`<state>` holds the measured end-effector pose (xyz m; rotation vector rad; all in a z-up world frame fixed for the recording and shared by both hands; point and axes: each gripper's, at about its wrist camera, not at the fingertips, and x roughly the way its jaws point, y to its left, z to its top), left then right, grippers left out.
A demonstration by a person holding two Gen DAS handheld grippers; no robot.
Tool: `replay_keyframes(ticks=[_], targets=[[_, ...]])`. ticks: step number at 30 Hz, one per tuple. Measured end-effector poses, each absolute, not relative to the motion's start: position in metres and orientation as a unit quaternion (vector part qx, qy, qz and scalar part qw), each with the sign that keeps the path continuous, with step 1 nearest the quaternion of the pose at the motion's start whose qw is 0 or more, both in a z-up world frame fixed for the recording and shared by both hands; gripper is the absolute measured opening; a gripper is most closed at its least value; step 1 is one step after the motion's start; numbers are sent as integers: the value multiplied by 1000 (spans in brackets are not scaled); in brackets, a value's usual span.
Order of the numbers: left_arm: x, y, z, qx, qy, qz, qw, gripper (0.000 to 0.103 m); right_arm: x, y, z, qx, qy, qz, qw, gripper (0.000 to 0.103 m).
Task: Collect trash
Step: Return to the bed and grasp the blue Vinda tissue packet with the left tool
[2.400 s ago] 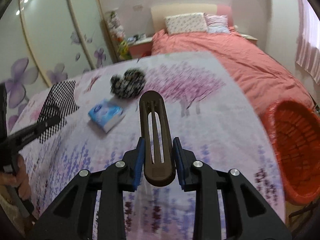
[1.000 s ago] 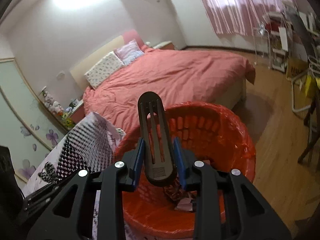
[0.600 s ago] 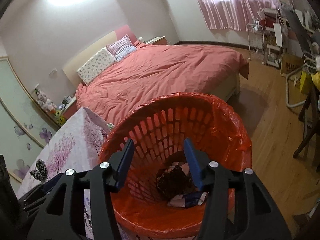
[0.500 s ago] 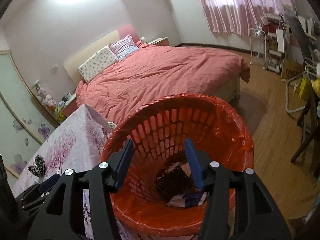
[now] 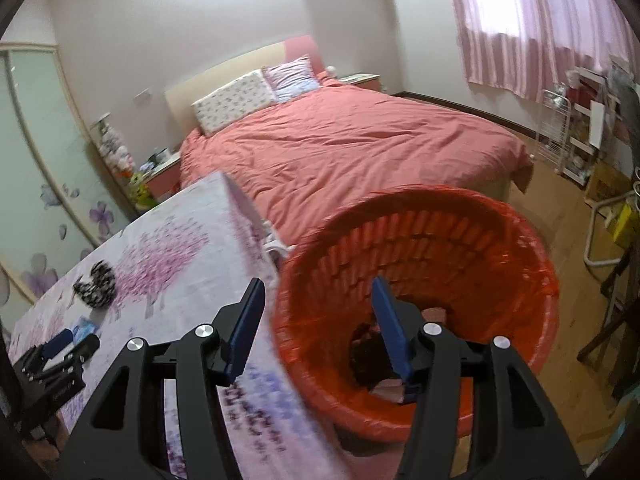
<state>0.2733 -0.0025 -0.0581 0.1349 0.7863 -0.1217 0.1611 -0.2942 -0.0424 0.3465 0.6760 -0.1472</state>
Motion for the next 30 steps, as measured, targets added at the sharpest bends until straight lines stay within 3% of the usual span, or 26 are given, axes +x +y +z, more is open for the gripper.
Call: replay_keyframes(ticks=[7,22,26,30], targets=[[292,46,-80,51,428,2,902,74,168,-254,-39,146,344,-34,927,56],[298,139,-88,-30,446,76,891,69,181,-179,-55,95,384,26,918,56],[285,148,-75,-60,415,40,907,76,185,-171,-59,96,390,31,915,56],[295,132,-69,-52,405,29,912,78,188,-161,-61,90,393,36,914,56]])
